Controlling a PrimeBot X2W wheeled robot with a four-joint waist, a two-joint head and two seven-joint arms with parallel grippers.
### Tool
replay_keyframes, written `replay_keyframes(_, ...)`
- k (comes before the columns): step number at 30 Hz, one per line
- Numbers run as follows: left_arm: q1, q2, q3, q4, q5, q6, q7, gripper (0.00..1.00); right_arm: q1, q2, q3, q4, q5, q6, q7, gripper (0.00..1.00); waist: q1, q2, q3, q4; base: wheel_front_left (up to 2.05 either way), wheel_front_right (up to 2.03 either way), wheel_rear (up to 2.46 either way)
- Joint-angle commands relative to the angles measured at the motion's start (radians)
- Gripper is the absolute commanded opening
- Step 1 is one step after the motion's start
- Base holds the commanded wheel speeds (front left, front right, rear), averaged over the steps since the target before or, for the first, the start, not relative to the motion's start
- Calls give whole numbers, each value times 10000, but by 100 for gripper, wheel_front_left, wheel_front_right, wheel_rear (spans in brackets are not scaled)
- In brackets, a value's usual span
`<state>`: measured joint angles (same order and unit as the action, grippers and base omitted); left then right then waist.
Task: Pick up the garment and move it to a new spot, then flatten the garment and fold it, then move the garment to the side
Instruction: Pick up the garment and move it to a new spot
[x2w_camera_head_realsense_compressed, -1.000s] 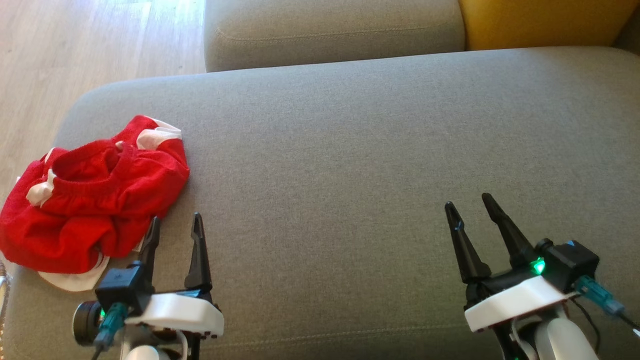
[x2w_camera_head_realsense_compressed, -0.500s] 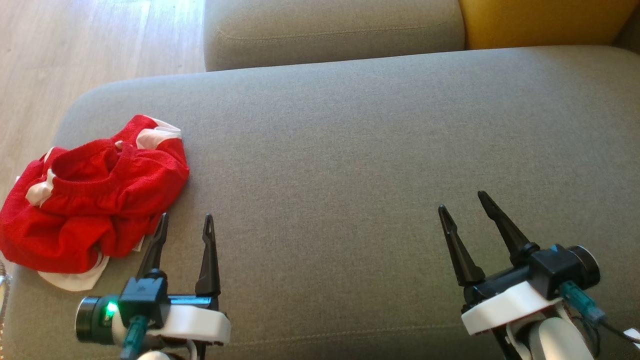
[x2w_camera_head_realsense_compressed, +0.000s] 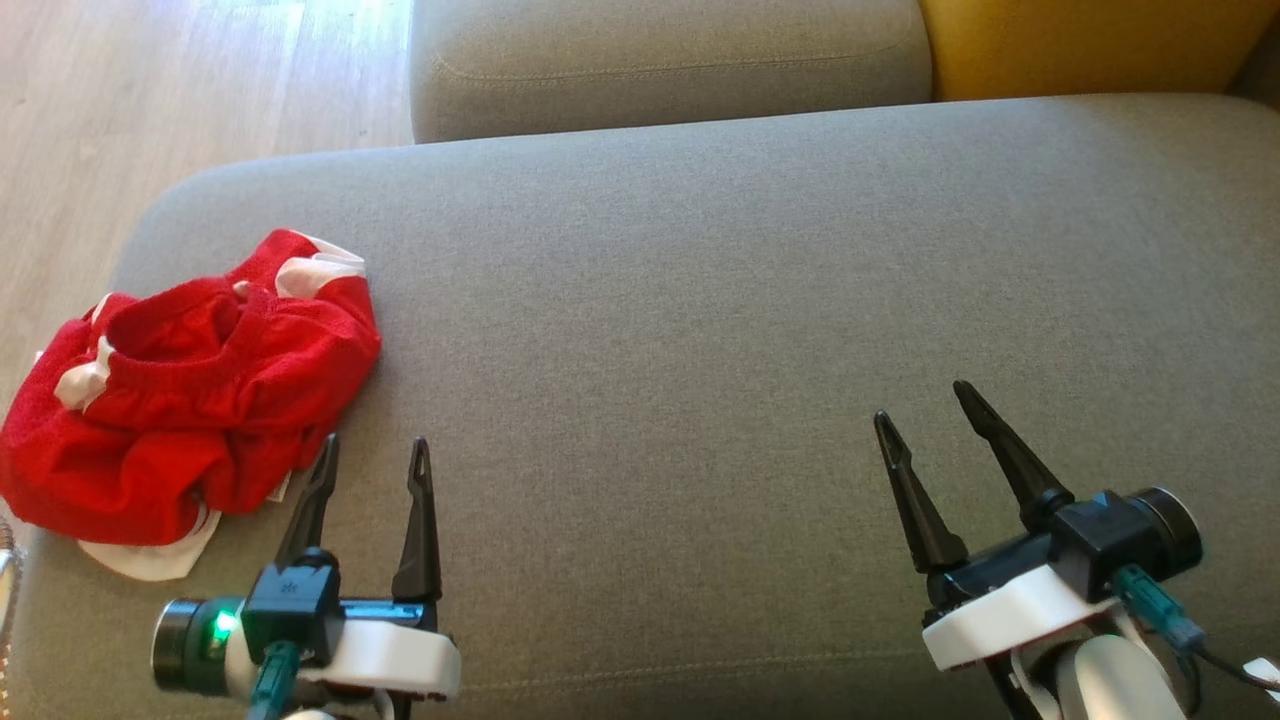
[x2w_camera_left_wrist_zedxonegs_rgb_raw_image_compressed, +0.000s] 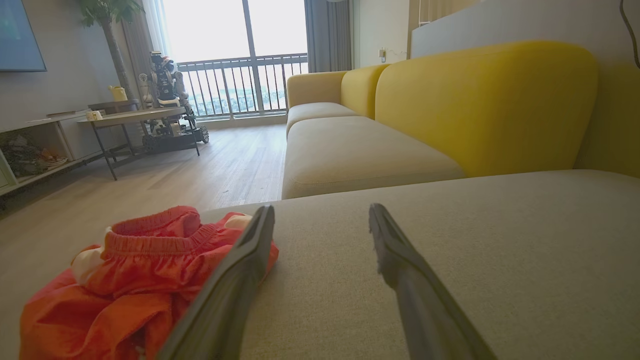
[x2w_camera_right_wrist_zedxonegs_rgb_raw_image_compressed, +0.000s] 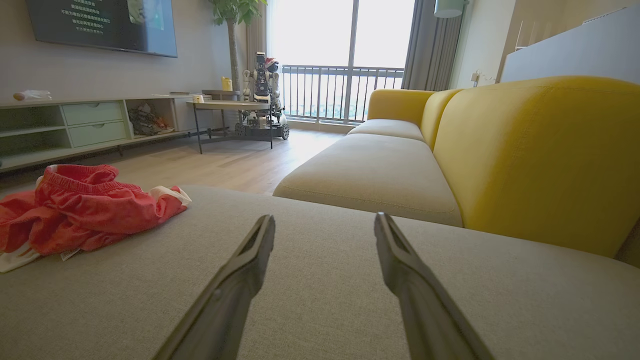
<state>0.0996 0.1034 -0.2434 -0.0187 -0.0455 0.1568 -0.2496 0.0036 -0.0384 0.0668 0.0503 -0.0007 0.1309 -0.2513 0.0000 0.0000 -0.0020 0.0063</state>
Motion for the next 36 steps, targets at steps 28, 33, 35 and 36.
replay_keyframes(28,-273,-457,1120,0,43,62,-122,100,-348,-118,348,-531,-44,-2,-105,100,0,0,244,2321,0,0,0)
replay_keyframes(33,-255,-480,1186,-26,39,26,-122,100,-294,-118,333,-533,-103,-2,-105,100,0,0,309,2805,0,0,0)
replay_keyframes(35,-241,-487,1200,-41,48,2,-122,100,-280,-118,354,-518,-105,-2,-105,100,0,0,326,2970,0,0,0)
replay_keyframes(36,-230,-491,1194,-53,54,-10,-122,100,-270,-118,365,-513,-106,-2,-105,100,0,0,332,3049,0,0,0)
